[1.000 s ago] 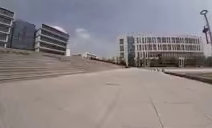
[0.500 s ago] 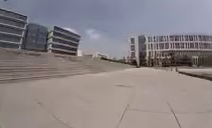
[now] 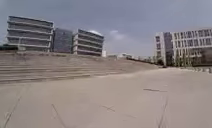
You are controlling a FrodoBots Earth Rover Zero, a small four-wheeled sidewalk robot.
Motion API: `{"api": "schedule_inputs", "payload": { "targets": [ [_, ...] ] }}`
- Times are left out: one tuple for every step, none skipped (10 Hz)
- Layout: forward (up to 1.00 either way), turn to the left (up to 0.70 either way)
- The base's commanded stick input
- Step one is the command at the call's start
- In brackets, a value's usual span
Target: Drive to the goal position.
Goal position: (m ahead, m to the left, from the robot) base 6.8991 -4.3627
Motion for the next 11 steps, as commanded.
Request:
{"api": "schedule_inputs", "payload": {
  "targets": [
    [0.70,0.00],
    [0.70,0.00],
    [0.70,0.00],
    [0.70,0.00],
    [0.70,0.00],
    [0.70,0.00],
    [0.70,0.00],
    [0.70,-0.12],
    [0.70,-0.26],
    [0.70,-0.35],
    [0.70,-0.35]
  ]
}}
